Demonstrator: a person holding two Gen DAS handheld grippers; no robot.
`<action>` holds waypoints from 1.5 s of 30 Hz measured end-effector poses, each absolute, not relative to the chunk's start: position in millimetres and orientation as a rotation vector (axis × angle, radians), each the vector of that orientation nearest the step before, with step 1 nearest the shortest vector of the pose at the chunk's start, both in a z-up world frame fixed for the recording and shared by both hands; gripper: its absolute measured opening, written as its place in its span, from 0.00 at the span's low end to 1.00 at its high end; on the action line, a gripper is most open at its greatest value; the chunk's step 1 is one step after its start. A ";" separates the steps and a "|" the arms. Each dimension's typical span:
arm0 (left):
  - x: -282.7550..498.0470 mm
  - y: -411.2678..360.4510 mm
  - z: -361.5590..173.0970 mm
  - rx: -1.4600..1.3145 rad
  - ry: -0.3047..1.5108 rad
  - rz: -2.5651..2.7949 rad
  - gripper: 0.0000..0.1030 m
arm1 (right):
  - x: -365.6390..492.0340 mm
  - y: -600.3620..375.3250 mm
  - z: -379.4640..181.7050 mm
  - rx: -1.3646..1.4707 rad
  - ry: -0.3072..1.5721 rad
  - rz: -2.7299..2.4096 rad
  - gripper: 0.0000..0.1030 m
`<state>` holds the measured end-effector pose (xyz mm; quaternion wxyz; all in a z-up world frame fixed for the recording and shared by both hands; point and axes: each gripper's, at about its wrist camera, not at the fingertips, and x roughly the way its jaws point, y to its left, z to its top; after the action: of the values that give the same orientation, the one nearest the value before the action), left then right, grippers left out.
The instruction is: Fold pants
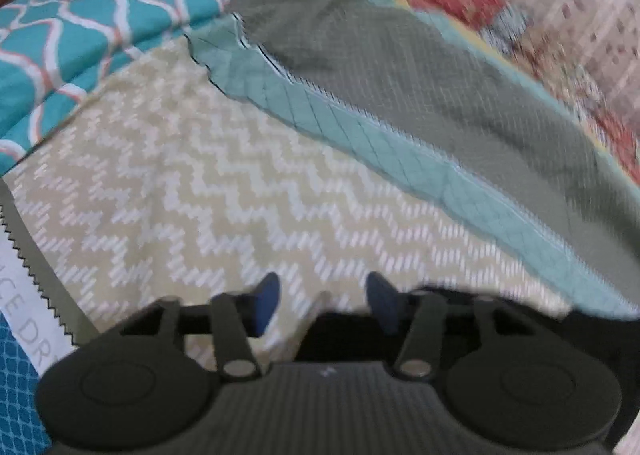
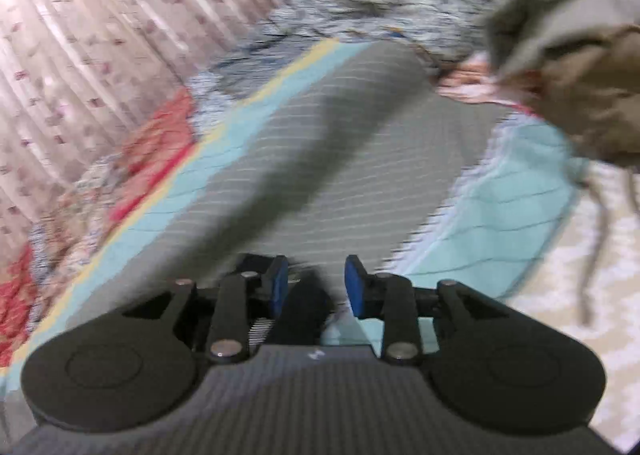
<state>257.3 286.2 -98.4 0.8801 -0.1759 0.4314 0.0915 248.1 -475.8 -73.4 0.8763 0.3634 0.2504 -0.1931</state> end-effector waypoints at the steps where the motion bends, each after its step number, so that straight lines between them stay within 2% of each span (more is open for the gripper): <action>1: 257.0 285.5 -104.1 -0.365 0.916 0.191 0.67 | 247.9 -473.5 -79.8 0.786 0.533 -0.396 0.34; 2: 255.9 285.3 -107.7 -0.373 0.927 0.197 0.76 | 249.5 -473.0 -86.4 0.811 0.536 -0.391 0.34; 6: 256.9 286.5 -120.4 -0.448 0.944 0.216 0.79 | 270.9 -443.6 -103.6 0.841 0.575 -0.349 0.42; 8: 258.5 285.5 -124.4 -0.456 0.950 0.238 0.80 | 284.6 -430.9 -108.7 0.823 0.618 -0.317 0.42; 10: 262.8 281.6 -123.4 -0.432 0.958 0.254 0.80 | 297.9 -422.9 -104.8 0.761 0.672 -0.318 0.06; 16: 269.4 277.7 -126.6 -0.391 0.966 0.263 0.79 | 233.1 -454.6 -58.0 0.717 0.468 -0.519 0.07; 19: 274.2 272.6 -130.5 -0.364 0.974 0.275 0.79 | 222.8 -476.6 -81.6 0.714 0.617 -0.560 0.08; 20: 275.2 270.8 -129.0 -0.356 0.975 0.277 0.79 | 223.4 -483.1 -92.7 0.738 0.686 -0.538 0.14; 22: 273.3 271.8 -123.9 -0.364 0.978 0.272 0.76 | 205.6 -496.9 -100.0 0.858 0.641 -0.518 0.14; 24: 265.7 278.8 -114.4 -0.412 0.959 0.267 0.75 | 189.7 -500.7 -92.7 0.927 0.582 -0.530 0.35; 25: 261.1 283.6 -108.6 -0.435 0.940 0.269 0.75 | 182.8 -496.6 -87.1 0.911 0.554 -0.536 0.37; 31: 225.9 304.5 -74.5 -0.459 0.863 0.258 0.76 | 139.1 -459.4 -49.2 0.752 0.506 -0.425 0.37; 38: 186.3 306.1 -76.5 -0.468 0.897 0.199 0.82 | 98.7 -393.8 -31.8 0.685 0.609 -0.099 0.38; 45: 219.7 296.0 -73.9 -0.373 0.952 0.170 0.85 | 104.2 -375.6 -16.4 0.591 0.671 -0.088 0.39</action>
<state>219.7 296.0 -73.9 0.8686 -0.1782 0.4551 0.0814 104.2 -375.6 -16.4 0.9007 0.2855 0.3245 -0.0426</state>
